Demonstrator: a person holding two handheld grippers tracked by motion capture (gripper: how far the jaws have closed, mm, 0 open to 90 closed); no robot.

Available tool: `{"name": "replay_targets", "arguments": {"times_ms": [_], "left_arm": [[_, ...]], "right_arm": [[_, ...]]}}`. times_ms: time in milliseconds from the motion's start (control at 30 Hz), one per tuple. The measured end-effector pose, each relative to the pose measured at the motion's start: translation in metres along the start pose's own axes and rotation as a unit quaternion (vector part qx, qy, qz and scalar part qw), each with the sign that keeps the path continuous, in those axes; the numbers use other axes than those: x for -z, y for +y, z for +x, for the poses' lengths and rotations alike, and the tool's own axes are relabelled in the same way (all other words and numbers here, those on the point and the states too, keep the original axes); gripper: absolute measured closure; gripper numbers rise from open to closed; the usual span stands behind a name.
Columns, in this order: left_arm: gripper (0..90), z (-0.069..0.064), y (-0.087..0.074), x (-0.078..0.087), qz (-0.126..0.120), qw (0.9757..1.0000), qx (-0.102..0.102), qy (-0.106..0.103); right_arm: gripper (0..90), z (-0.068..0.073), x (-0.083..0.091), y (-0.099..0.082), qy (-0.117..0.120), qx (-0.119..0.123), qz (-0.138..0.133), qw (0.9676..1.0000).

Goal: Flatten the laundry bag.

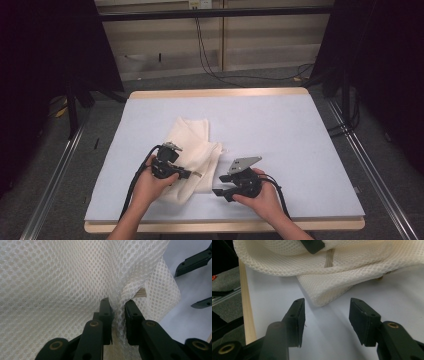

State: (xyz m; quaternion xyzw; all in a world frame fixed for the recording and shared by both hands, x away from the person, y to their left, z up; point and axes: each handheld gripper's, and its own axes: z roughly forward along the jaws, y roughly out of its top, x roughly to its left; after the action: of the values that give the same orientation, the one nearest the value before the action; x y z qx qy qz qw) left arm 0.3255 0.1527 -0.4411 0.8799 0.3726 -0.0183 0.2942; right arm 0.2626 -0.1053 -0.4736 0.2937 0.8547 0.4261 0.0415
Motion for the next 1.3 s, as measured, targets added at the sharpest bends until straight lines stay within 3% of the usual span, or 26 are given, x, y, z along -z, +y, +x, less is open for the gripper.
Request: {"name": "replay_targets", "arguments": {"times_ms": [133, 300, 533, 867, 1000, 1033, 1300], "left_arm": [[78.8, 0.001, 0.000, 0.001, 0.000, 1.0000, -0.001, -0.001], [78.8, 0.001, 0.000, 0.001, -0.003, 1.0000, 0.002, -0.001], [78.7, 0.002, 0.000, 0.005, -0.013, 0.9999, 0.002, 0.001], [78.8, 0.009, 0.000, 0.015, -0.029, 0.9995, 0.011, 0.002], [78.8, 0.018, -0.002, 0.024, -0.043, 0.9988, 0.024, 0.004], [78.8, 0.018, -0.002, 0.025, -0.053, 0.9979, 0.036, 0.006], [78.9, 0.025, -0.006, 0.032, -0.063, 0.9969, 0.048, 0.005]], "right_arm": [[64.1, 0.001, -0.006, 0.002, 0.014, -0.002, 0.000, 0.9999], [68.1, 0.005, -0.015, 0.006, 0.029, -0.008, 0.010, 0.9995], [84.4, 0.006, -0.018, 0.008, 0.013, -0.001, 0.017, 0.9998], [87.8, -0.002, -0.006, 0.008, -0.019, 0.001, 0.023, 0.9996], [88.0, -0.012, 0.003, 0.007, -0.036, 0.000, 0.020, 0.9992], [88.0, -0.016, 0.007, 0.006, -0.042, -0.003, 0.020, 0.9989], [88.1, -0.033, 0.024, 0.000, -0.069, -0.016, 0.017, 0.9973]]}}
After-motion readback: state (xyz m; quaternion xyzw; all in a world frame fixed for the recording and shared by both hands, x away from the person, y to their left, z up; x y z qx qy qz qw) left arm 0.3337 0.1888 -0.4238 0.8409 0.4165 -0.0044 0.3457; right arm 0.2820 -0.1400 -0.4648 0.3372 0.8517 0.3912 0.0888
